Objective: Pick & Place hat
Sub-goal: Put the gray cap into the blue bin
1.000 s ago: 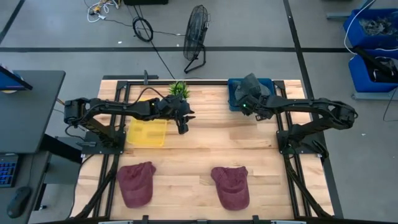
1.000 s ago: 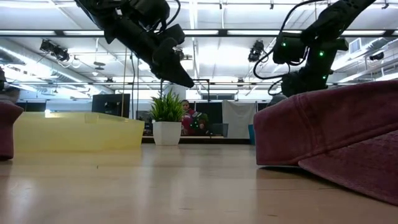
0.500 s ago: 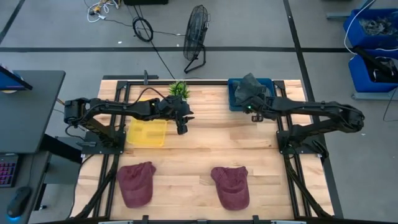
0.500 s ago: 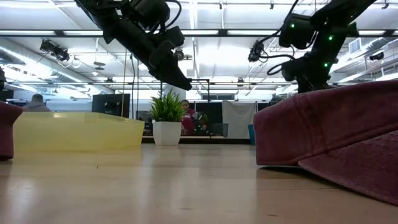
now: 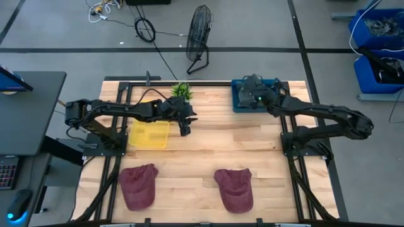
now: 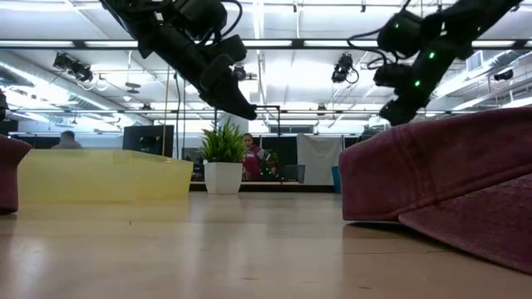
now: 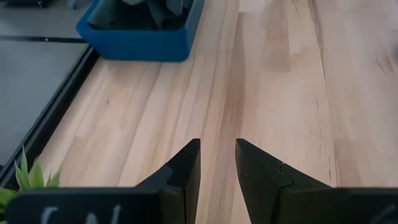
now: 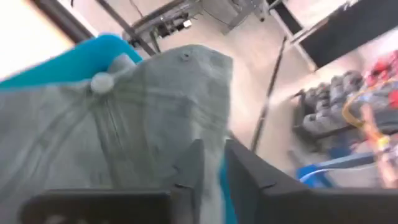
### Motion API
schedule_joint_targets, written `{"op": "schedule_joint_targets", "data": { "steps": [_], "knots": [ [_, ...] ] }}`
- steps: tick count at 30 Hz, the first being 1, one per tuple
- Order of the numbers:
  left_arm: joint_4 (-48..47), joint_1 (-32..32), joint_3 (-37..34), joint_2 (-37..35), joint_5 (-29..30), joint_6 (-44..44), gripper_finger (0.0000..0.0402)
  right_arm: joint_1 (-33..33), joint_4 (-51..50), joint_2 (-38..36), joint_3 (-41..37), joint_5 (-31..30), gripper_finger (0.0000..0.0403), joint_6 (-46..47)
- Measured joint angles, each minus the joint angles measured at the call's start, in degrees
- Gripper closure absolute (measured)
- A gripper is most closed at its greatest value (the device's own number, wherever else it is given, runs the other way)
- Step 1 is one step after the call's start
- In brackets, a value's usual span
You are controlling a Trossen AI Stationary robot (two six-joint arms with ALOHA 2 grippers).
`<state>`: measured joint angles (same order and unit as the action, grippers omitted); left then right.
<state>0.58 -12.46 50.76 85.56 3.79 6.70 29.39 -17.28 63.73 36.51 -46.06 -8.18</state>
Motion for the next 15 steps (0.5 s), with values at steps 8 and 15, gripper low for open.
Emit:
{"op": "schedule_joint_targets", "data": {
  "steps": [8,15],
  "knots": [
    [1.4,-0.1,0.0,0.0,0.0,0.5,0.0298,8.4,14.3,11.8,-5.9,15.8,0.0393,3.6],
    [1.9,-1.2,0.0,0.0,0.0,0.5,0.0298,9.0,16.8,20.8,-5.8,19.1,0.0399,7.9]
  ]
}}
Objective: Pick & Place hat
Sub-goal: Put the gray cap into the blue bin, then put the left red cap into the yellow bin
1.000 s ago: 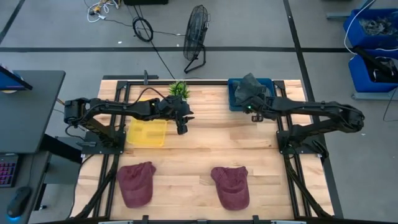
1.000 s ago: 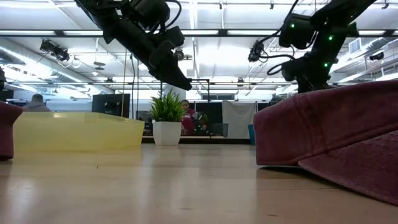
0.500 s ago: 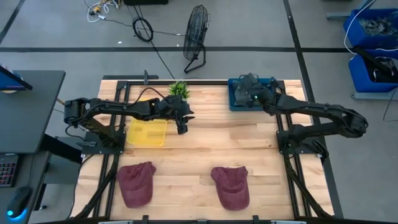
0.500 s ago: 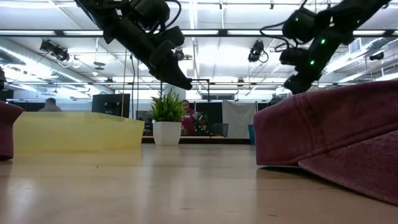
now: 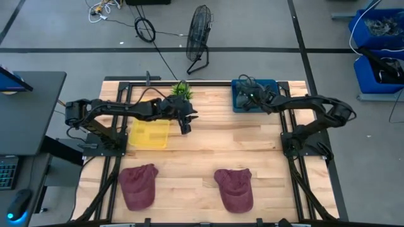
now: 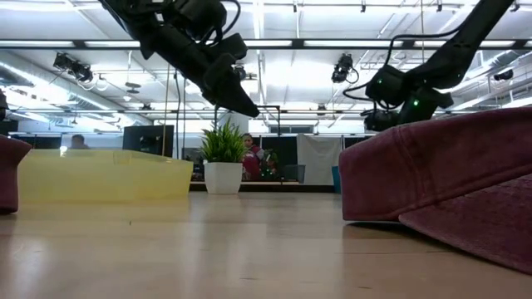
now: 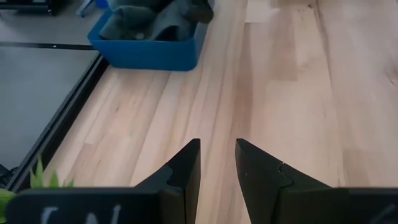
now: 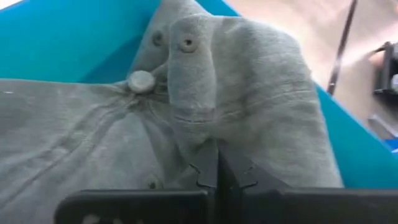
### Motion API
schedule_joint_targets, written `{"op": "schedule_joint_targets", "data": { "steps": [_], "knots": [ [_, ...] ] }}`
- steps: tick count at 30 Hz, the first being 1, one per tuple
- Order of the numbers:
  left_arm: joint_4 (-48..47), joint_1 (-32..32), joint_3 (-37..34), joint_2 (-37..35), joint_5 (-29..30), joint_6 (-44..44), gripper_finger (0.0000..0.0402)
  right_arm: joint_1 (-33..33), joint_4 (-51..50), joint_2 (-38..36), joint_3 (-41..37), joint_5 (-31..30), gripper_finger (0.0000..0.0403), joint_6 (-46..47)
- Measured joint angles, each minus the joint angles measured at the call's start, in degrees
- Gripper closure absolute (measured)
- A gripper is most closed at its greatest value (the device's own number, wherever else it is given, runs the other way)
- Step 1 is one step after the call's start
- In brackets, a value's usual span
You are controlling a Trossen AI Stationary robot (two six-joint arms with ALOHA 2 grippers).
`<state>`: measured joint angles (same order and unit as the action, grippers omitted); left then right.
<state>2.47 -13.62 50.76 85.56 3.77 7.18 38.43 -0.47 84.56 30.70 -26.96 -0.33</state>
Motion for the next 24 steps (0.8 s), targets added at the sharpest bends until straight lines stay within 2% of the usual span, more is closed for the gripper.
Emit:
{"op": "schedule_joint_targets", "data": {
  "steps": [5,8,13,17,19,24],
  "knots": [
    [-0.1,-1.6,0.0,0.0,0.0,-0.1,0.0298,-0.1,-3.1,-1.0,1.0,1.5,0.0400,-0.1],
    [-0.1,-2.4,0.0,0.0,0.0,-0.6,0.0298,-0.3,-11.6,-4.6,4.9,3.3,0.0400,0.0],
    [-0.3,-2.6,0.0,-1.4,0.0,-3.8,0.0308,-0.8,-28.1,-12.0,15.7,12.0,0.0398,0.4],
    [-2.4,-1.6,0.0,-5.9,0.0,-3.5,0.0326,-2.3,-37.4,-16.1,22.4,12.5,0.0389,1.8],
    [-6.4,-0.9,0.0,-9.4,0.0,-3.5,0.0334,-4.1,-38.9,-17.9,24.1,14.9,0.0385,1.6],
    [-21.6,1.3,0.0,-19.2,-0.1,-4.0,0.0343,-11.5,-35.5,-20.7,24.7,27.4,0.0387,1.5]
  ]
}}
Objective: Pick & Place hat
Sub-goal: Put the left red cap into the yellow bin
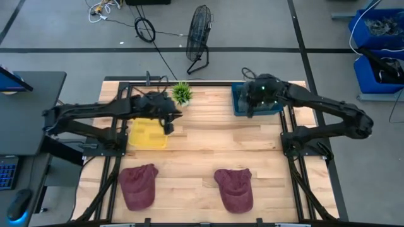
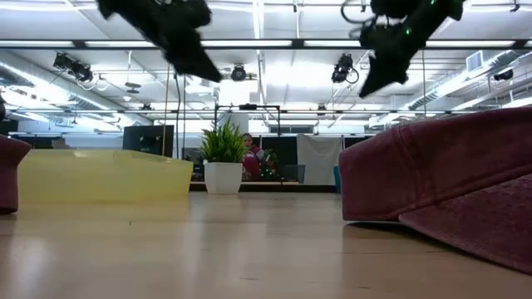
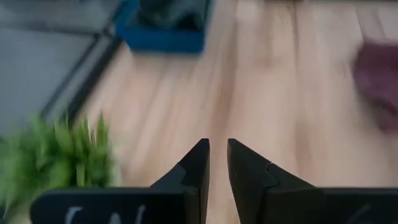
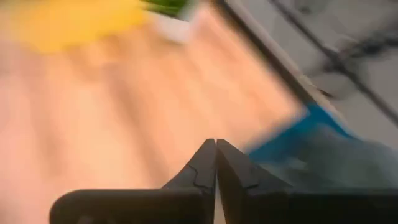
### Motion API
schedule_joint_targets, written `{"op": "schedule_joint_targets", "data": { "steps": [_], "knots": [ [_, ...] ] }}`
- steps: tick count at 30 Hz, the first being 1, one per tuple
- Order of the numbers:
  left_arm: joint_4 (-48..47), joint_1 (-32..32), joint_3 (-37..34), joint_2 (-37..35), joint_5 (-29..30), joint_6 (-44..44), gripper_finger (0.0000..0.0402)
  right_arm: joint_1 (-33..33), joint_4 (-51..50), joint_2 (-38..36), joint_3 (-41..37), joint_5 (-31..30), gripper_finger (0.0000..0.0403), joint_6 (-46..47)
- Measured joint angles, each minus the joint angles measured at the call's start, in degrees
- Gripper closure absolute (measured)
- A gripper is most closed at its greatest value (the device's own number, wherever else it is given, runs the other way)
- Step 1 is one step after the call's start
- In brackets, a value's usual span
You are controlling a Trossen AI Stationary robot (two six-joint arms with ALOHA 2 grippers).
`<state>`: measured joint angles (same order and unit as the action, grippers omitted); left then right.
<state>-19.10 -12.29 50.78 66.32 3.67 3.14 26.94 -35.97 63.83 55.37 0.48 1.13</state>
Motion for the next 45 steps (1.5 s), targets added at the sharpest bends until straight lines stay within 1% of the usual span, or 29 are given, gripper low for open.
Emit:
{"op": "schedule_joint_targets", "data": {
  "steps": [2,6,8,10,12,14,18,20,22,26,28,32,35,39,42,45],
  "knots": [
    [-8.4,1.3,0.0,-3.8,-0.6,-2.8,0.0343,-3.7,1.6,0.0,0.0,2.9,0.0389,0.0],
    [-20.9,6.0,0.0,-8.8,-4.5,-12.9,0.0333,-9.3,7.9,0.6,0.0,3.3,0.0389,-0.2],
    [-23.9,9.9,0.0,-9.9,-6.1,-19.2,0.0322,-10.6,11.8,1.3,0.0,3.1,0.0386,-0.6],
    [-26.9,14.0,0.0,-10.2,-6.5,-22.8,0.0307,-11.5,16.1,1.8,0.0,3.1,0.0382,-0.5],
    [-29.4,18.5,0.0,-10.2,-7.0,-27.1,0.0292,-11.8,18.8,2.5,0.0,3.1,0.0379,-0.5],
    [-32.6,23.0,-0.1,-9.7,-8.8,-31.6,0.0278,-11.8,20.0,3.1,0.1,3.0,0.0375,-0.5],
    [-31.0,32.6,-3.0,-8.3,-9.4,-44.5,0.0255,-11.8,20.2,4.2,0.1,3.0,0.0373,-0.4],
    [-27.2,36.4,-5.3,-7.3,-6.8,-51.2,0.0245,-11.8,19.1,4.6,0.1,3.0,0.0374,-0.1],
    [-25.9,39.2,-7.4,-6.0,-4.8,-58.5,0.0237,-11.8,19.3,5.2,0.1,3.0,0.0374,-0.1],
    [-25.2,43.2,-9.5,-3.0,-4.5,-69.8,0.0228,-11.8,19.8,6.4,0.1,3.0,0.0372,-0.1],
    [-24.2,45.2,-10.0,-1.5,-4.5,-73.7,0.0228,-11.8,19.6,7.2,0.1,3.0,0.0372,-0.1],
    [-19.3,48.4,-10.1,2.0,-4.4,-79.4,0.0228,-11.8,19.6,8.6,0.1,3.0,0.0372,-0.3],
    [-15.8,49.9,-10.1,5.3,-3.5,-81.2,0.0228,-11.8,19.7,9.6,0.1,3.0,0.0372,-1.7],
    [-17.5,50.2,-10.1,10.3,-2.5,-82.0,0.0234,-11.8,20.4,10.8,0.1,2.7,0.0372,-2.3],
    [-19.1,50.0,-10.1,13.6,-2.4,-79.8,0.0255,-11.8,20.5,11.4,0.1,1.5,0.0372,-2.4],
    [-18.7,49.4,-9.7,15.0,-3.0,-75.1,0.0303,-11.8,20.6,11.8,0.1,1.4,0.0372,-2.5]
  ]
}}
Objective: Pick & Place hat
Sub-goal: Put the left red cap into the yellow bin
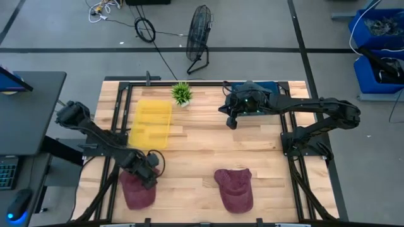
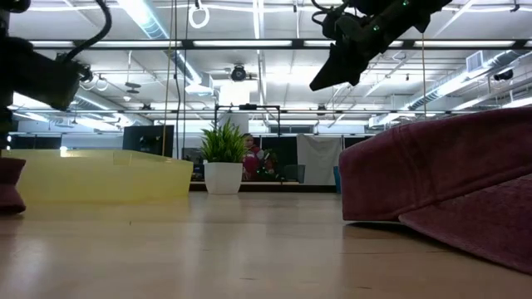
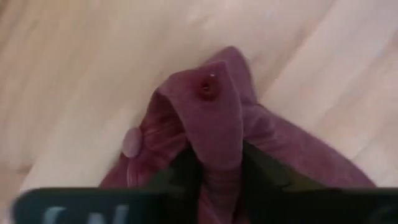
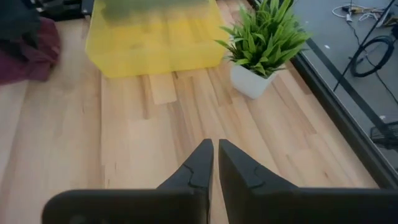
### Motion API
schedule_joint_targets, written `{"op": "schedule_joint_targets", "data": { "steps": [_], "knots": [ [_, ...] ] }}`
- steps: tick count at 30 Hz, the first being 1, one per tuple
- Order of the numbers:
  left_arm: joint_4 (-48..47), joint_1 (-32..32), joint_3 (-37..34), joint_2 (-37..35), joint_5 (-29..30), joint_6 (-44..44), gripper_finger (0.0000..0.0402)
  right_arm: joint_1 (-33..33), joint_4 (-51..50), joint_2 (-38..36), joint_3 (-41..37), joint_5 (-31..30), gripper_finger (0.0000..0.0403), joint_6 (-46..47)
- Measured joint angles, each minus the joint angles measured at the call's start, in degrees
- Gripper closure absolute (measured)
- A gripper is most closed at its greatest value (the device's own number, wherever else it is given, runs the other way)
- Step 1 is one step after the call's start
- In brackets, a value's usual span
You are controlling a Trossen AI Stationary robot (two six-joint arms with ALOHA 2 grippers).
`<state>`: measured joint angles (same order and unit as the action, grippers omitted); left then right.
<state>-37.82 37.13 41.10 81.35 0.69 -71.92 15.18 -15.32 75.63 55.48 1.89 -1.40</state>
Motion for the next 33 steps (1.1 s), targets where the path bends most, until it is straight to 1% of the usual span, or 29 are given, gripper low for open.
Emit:
{"op": "schedule_joint_targets", "data": {
  "steps": [3,4,5,7,9,12,15,17,19,20,23,26,29,31,33],
  "knots": [
    [-0.7,-1.5,1.9,-0.4,-0.9,2.2,0.0373,0.0,0.4,0.0,0.0,0.0,0.0372,-0.8],
    [-1.6,-2.0,2.9,-1.0,-0.8,2.3,0.0385,0.0,0.5,0.0,0.0,0.0,0.0372,-0.8],
    [-2.6,-2.5,4.1,-1.9,-0.3,2.4,0.0387,0.0,0.4,0.0,0.0,0.0,0.0372,-0.8],
    [-6.6,-3.2,7.3,-3.9,2.8,3.5,0.0386,0.0,0.6,0.0,0.0,0.0,0.0372,-0.7],
    [-13.2,-4.4,11.6,-5.4,6.6,5.8,0.0385,0.0,0.6,0.0,0.0,0.0,0.0372,-0.8],
    [-26.8,-6.2,19.5,-7.2,15.2,8.8,0.0388,0.0,0.8,0.0,0.0,0.0,0.0372,-0.8],
    [-38.2,-8.3,26.7,-7.9,23.2,14.3,0.0390,0.0,0.8,0.0,0.0,0.0,0.0372,-0.8],
    [-42.9,-10.8,30.6,-8.2,28.0,19.0,0.0387,0.0,0.8,0.0,0.0,0.0,0.0372,-0.8],
    [-45.5,-14.0,33.0,-8.4,32.1,23.2,0.0386,0.0,0.8,0.0,0.0,-0.4,0.0372,-0.9],
    [-45.8,-16.1,33.6,-8.4,33.5,25.3,0.0386,0.0,0.8,0.0,0.0,-1.0,0.0372,-0.9],
    [-45.2,-22.8,33.9,-8.4,33.9,32.2,0.0387,0.0,0.8,0.0,0.0,-3.0,0.0372,-1.0],
    [-43.1,-29.6,31.4,-8.4,34.0,41.6,0.0388,0.0,0.8,0.0,0.0,-4.6,0.0372,-1.0],
    [-36.7,-36.0,26.5,-8.4,34.0,50.2,0.0387,0.0,0.8,0.0,0.0,-5.4,0.0372,-0.9],
    [-30.2,-39.6,22.7,-8.4,33.2,53.9,0.0387,0.0,0.8,0.0,0.0,-5.5,0.0372,-0.9],
    [-22.6,-42.7,18.8,-8.3,30.9,57.2,0.0387,0.0,0.8,0.0,0.0,-5.5,0.0372,-0.8]
  ]
}}
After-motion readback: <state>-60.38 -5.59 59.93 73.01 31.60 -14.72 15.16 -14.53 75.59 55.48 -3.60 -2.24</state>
